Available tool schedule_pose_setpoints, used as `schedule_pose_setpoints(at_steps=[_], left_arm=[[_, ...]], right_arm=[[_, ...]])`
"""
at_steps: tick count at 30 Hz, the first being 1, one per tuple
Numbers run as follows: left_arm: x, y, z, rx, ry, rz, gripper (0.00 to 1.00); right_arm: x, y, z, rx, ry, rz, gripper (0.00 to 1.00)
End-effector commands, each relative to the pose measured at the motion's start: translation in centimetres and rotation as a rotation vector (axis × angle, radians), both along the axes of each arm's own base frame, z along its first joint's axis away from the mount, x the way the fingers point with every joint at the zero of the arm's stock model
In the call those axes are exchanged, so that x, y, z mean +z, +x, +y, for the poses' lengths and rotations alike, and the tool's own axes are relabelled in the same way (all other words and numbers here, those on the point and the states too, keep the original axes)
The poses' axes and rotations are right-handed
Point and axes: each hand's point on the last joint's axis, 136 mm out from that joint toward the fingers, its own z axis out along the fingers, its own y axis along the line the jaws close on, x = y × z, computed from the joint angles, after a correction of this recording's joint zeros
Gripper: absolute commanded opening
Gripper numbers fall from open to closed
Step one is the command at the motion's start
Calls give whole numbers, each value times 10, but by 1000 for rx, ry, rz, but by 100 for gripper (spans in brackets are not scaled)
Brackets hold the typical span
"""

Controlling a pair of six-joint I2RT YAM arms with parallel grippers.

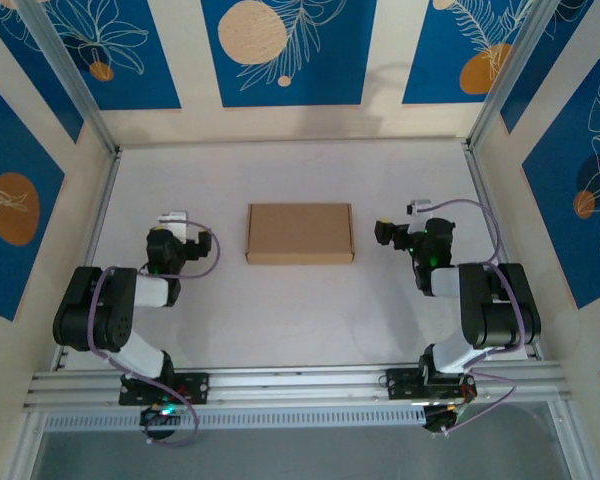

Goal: Fold the paper box

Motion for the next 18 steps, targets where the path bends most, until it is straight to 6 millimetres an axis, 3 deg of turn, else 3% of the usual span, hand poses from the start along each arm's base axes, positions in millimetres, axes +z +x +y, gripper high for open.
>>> schedule_pose_setpoints(at_steps=[1, 18], left_arm=[[7, 4, -7, -35, 5, -25, 100], [9, 1, -7, -39, 4, -41, 100]], right_arm=[[0, 0, -2, -19, -14, 4, 99], [1, -1, -1, -19, -13, 0, 99]])
